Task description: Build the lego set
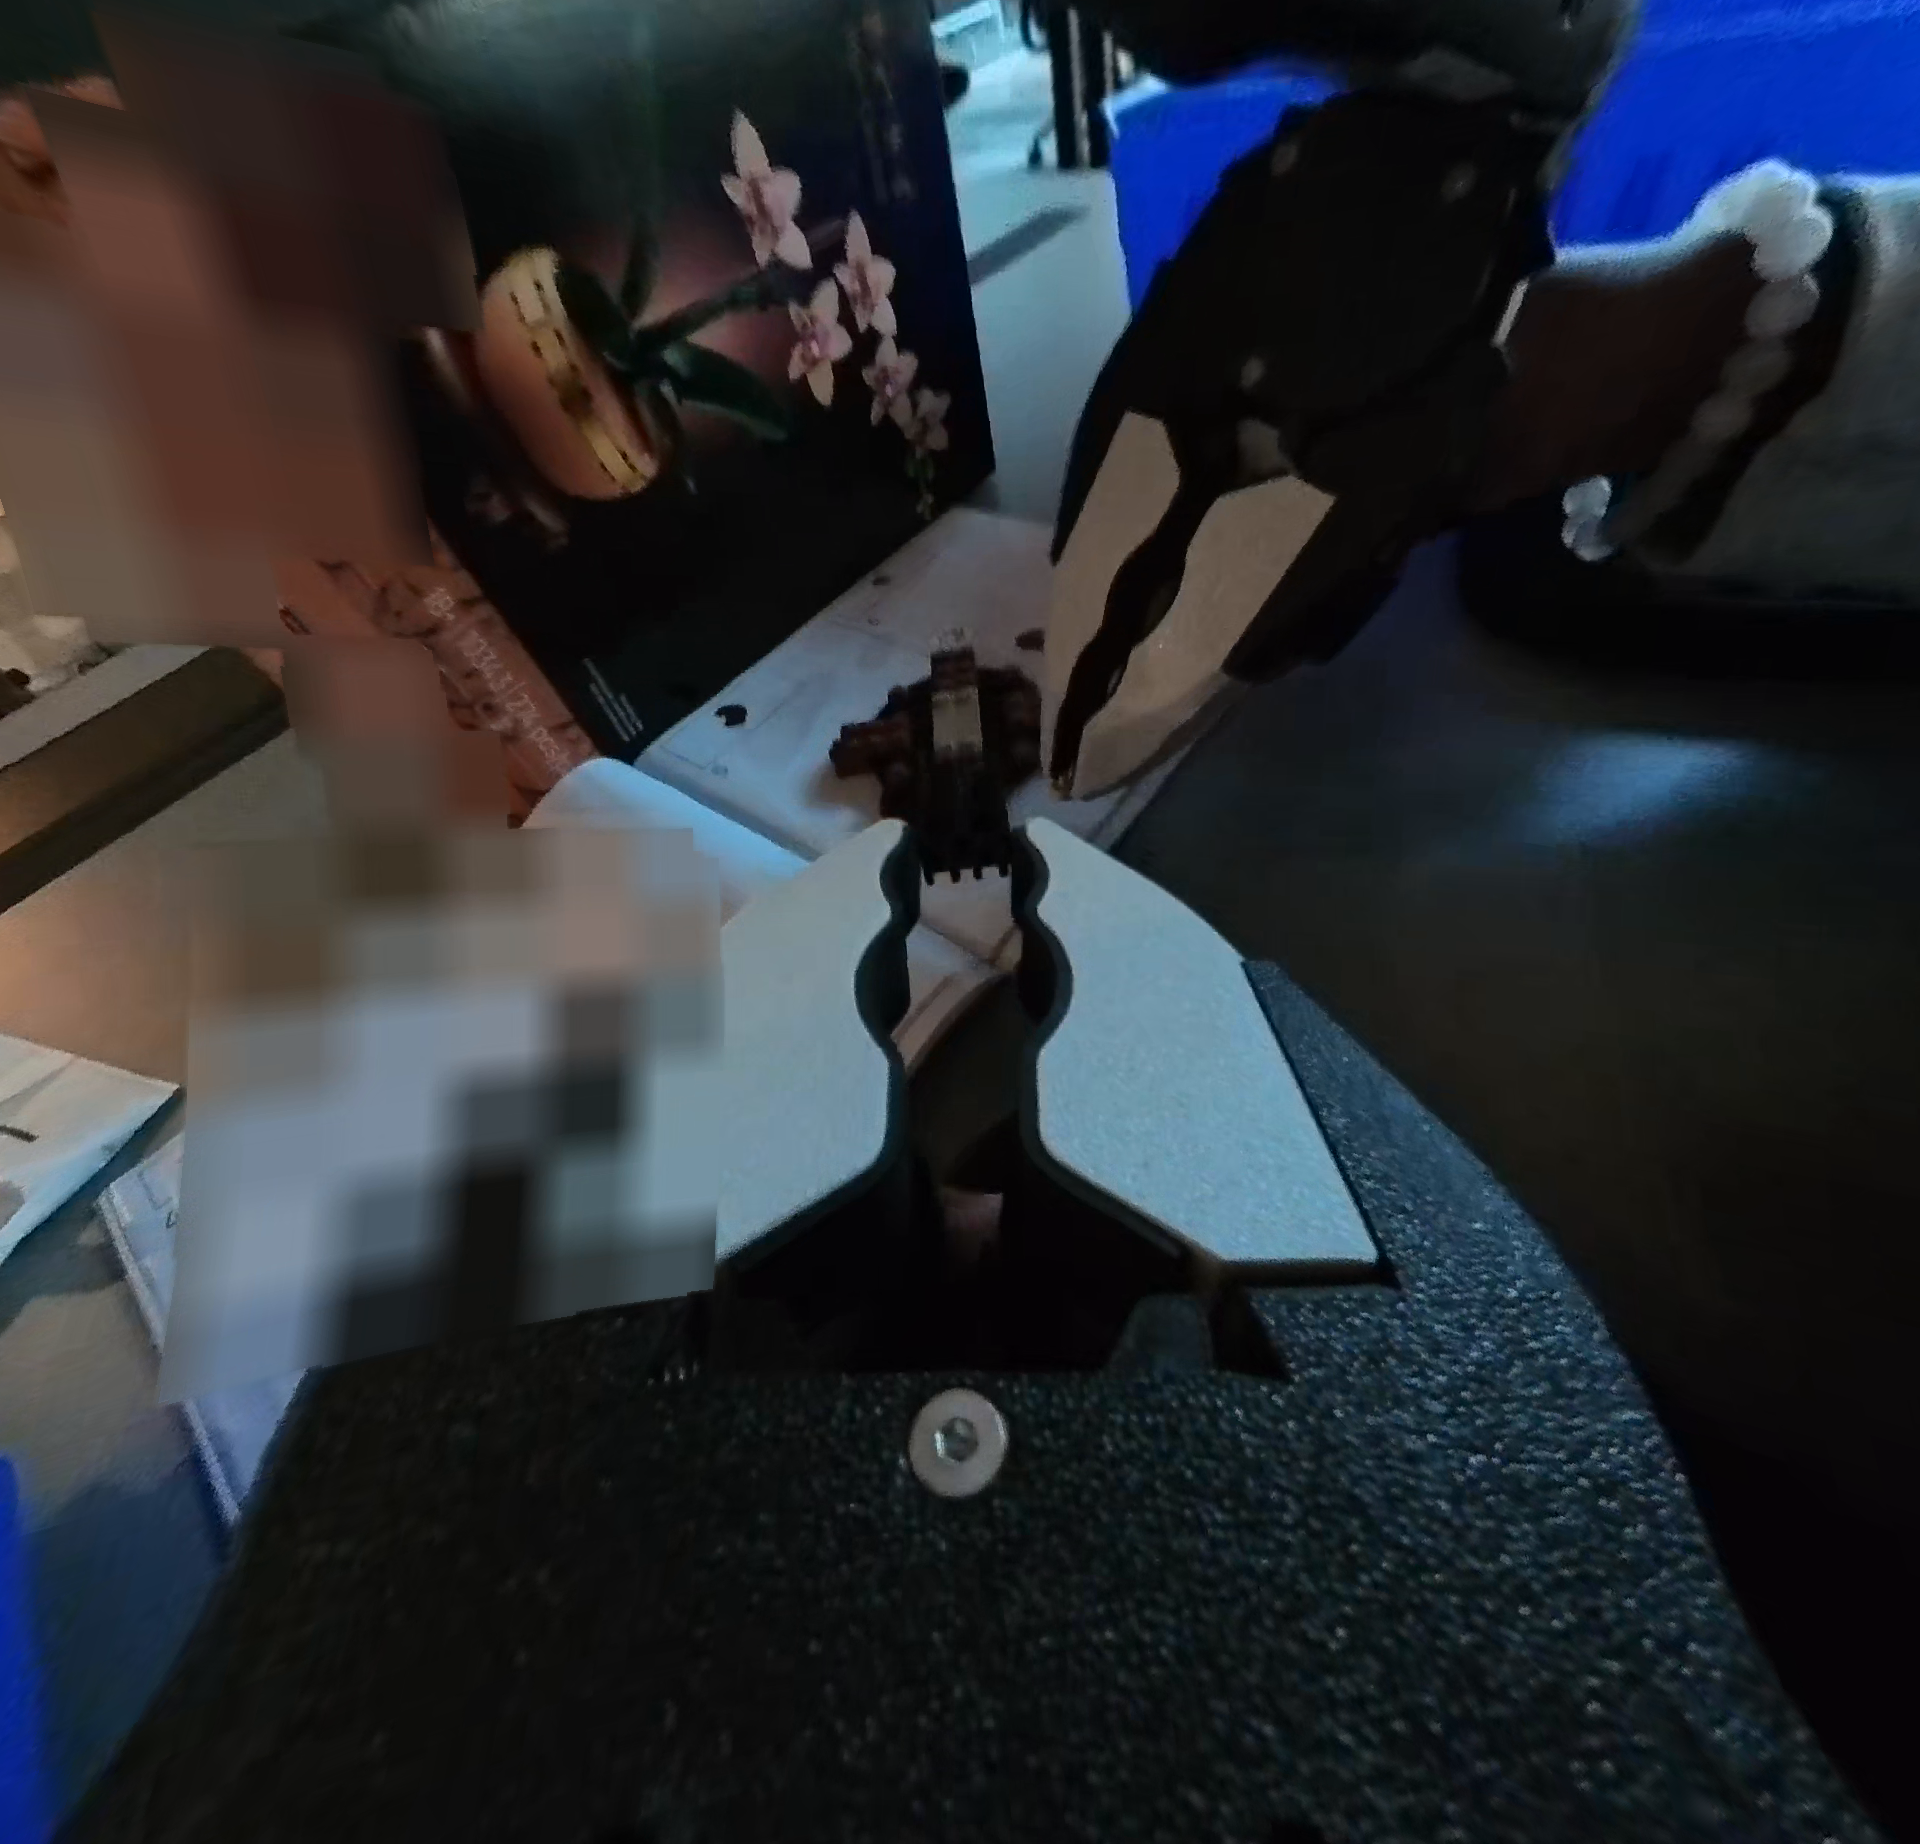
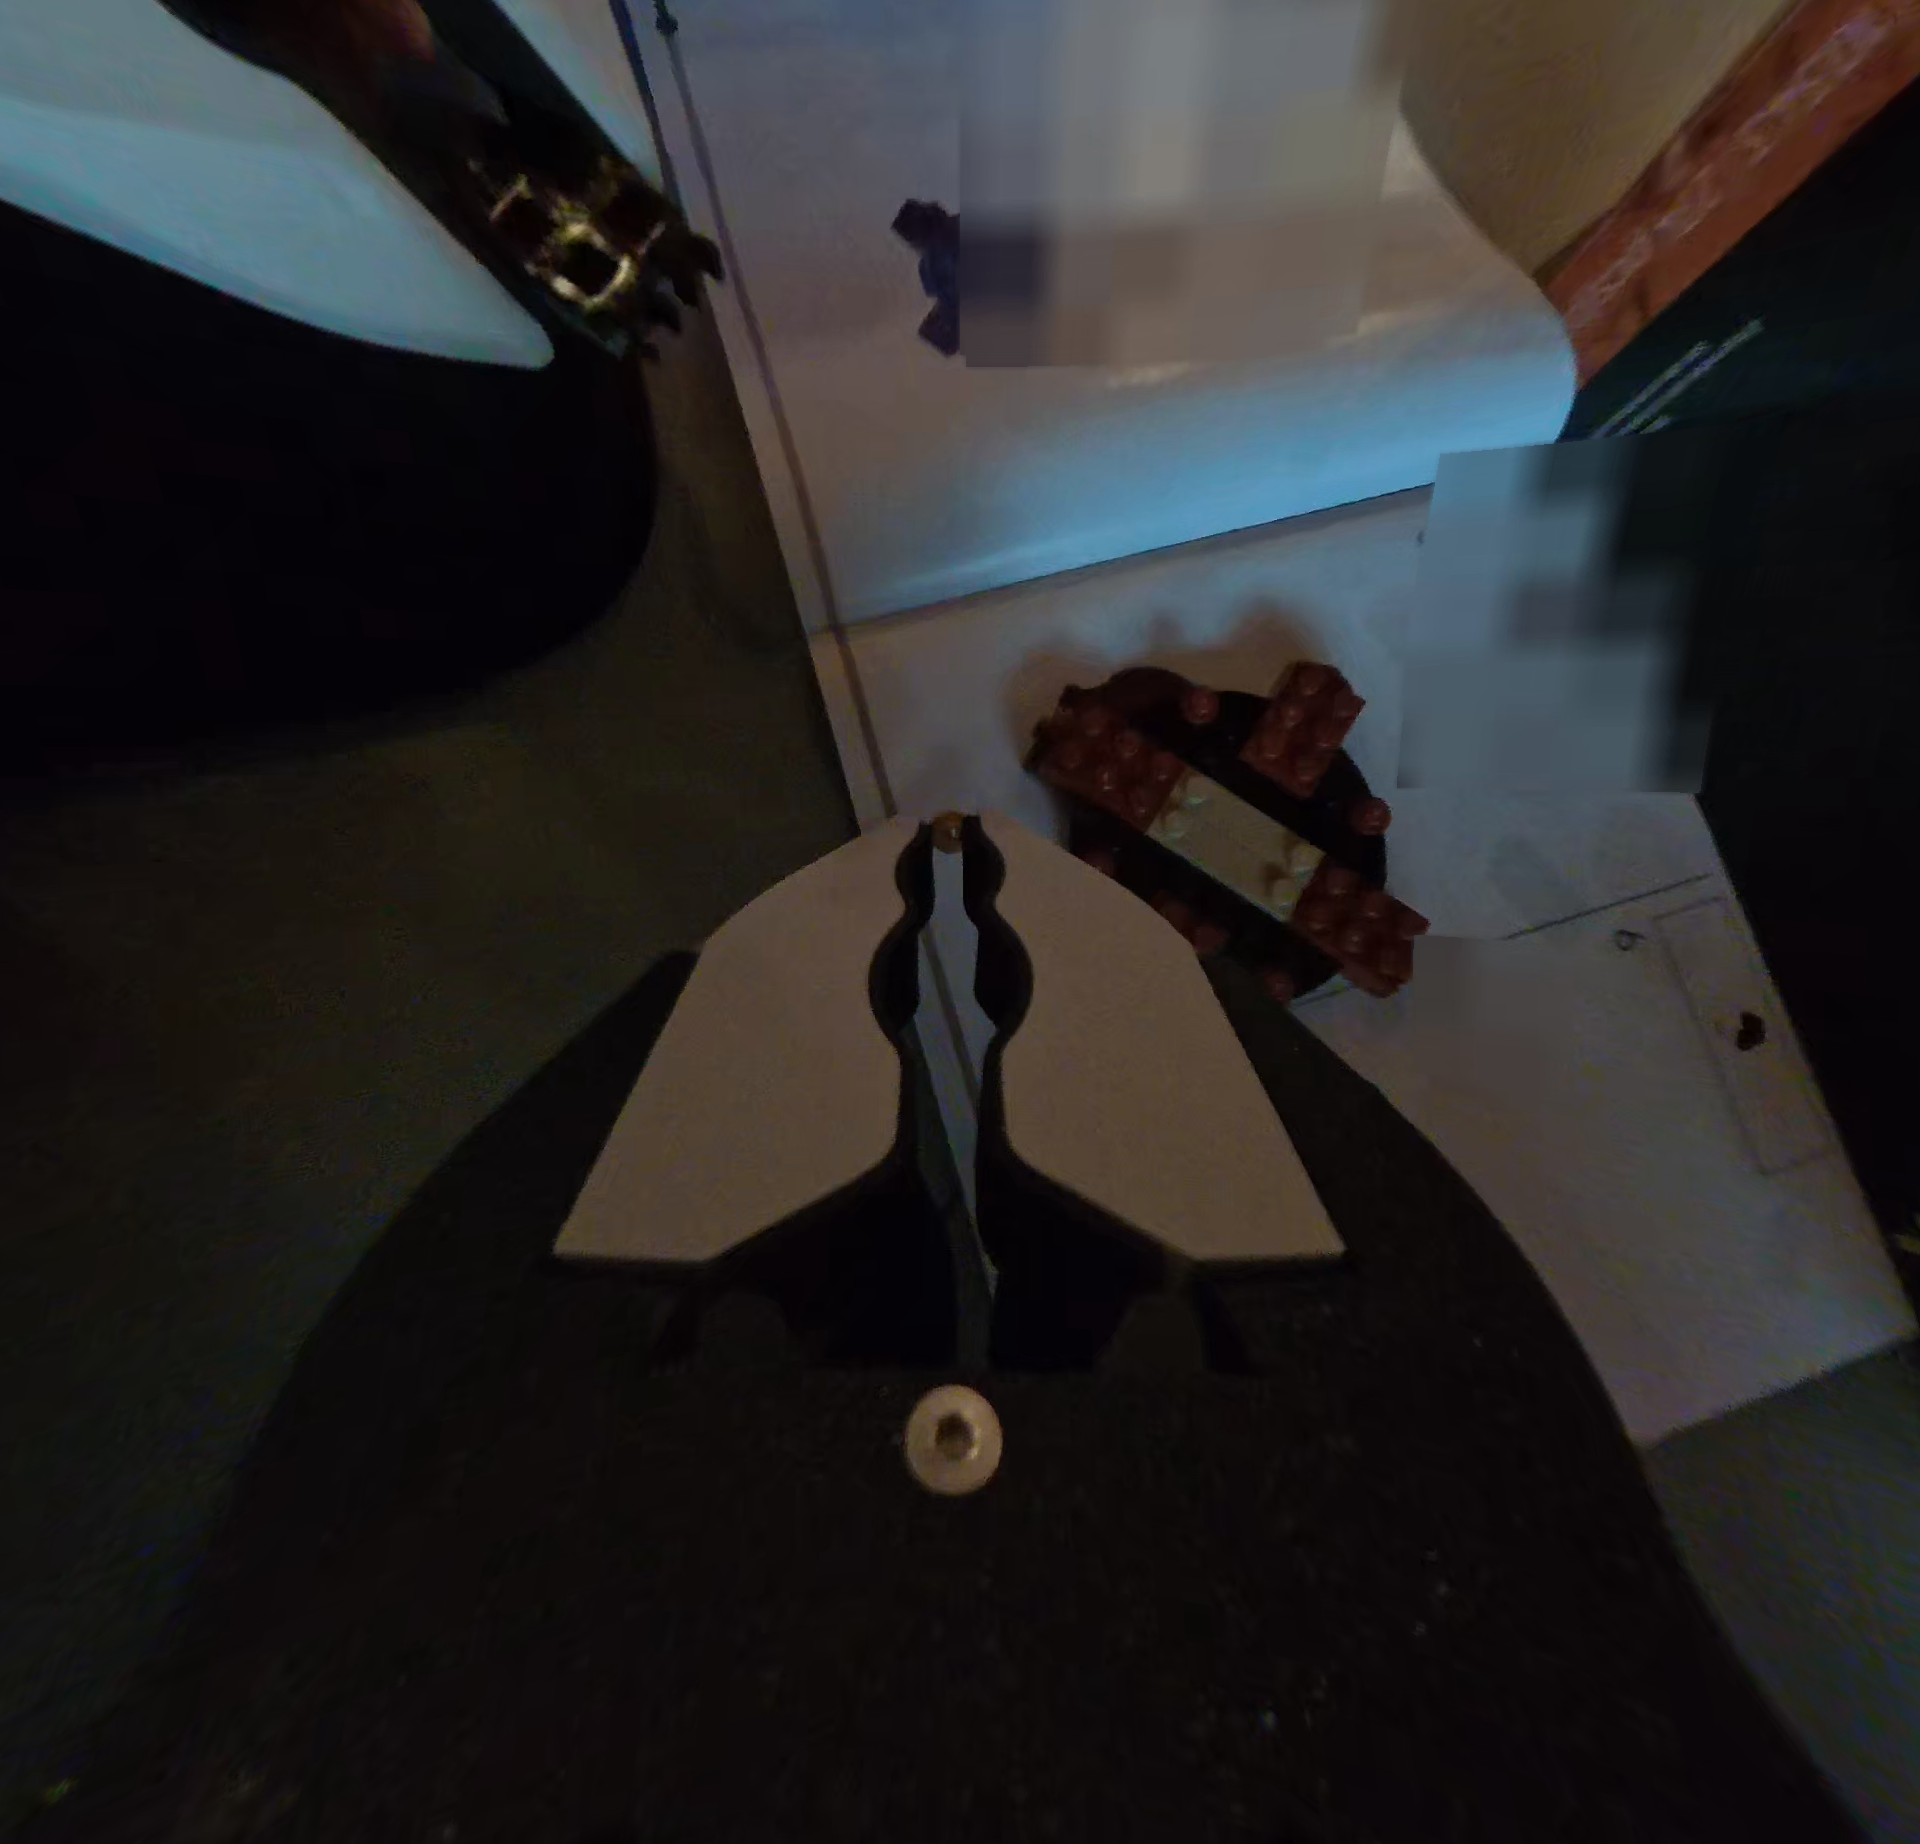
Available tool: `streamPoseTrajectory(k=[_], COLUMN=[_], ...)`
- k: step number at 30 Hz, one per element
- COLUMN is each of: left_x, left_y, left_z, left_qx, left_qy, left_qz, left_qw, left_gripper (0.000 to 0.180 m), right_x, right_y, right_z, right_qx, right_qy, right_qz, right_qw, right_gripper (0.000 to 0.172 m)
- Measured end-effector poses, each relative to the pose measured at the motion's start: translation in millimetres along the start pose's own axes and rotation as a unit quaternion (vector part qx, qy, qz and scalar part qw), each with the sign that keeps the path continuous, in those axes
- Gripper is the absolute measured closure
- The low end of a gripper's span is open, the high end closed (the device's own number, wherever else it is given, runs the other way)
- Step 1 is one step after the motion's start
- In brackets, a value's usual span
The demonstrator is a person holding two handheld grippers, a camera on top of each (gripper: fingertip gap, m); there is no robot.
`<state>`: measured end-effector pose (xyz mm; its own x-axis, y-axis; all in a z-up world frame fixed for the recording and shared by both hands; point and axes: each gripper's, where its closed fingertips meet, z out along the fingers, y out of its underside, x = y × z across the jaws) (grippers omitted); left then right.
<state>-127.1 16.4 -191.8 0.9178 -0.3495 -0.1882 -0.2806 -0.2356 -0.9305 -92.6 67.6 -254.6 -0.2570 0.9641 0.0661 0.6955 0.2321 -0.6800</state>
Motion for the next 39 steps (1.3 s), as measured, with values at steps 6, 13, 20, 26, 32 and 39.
streamPoseTrajectory(k=[6,13,20,26,32,39], left_x=[2.1,8.5,13.7,7.7,5.5,3.9], left_y=[6.0,22.2,30.6,26.5,16.3,-8.1], left_z=[8.3,29.9,48.6,51.5,46.8,34.3], left_qx=[-0.027,-0.093,-0.124,-0.111,-0.071,0.023], left_qy=[0.029,0.098,0.134,0.146,0.16,0.186], left_qz=[0.001,0.031,0.065,0.033,0.011,-0.004], left_qw=[0.999,0.99,0.981,0.983,0.984,0.982], left_gripper=[0.164,0.164,0.164,0.164,0.164,0.164], right_x=[-4.3,-7.5,-1.9,-1.5,-1.5,-5.6], right_y=[7.9,8.0,15.7,14.5,11.8,-18.4], right_z=[9.5,7.7,-5.3,3.8,9.9,-13.4], right_qx=[-0.03,-0.014,0.0,0.015,0.03,0.088], right_qy=[-0.011,-0.034,-0.033,-0.045,-0.048,-0.055], right_qz=[-0.015,0.0,0.021,0.029,0.029,0.01], right_qw=[0.999,0.999,0.999,0.998,0.998,0.995], right_gripper=[0.164,0.151,0.158,0.158,0.167,0.168])
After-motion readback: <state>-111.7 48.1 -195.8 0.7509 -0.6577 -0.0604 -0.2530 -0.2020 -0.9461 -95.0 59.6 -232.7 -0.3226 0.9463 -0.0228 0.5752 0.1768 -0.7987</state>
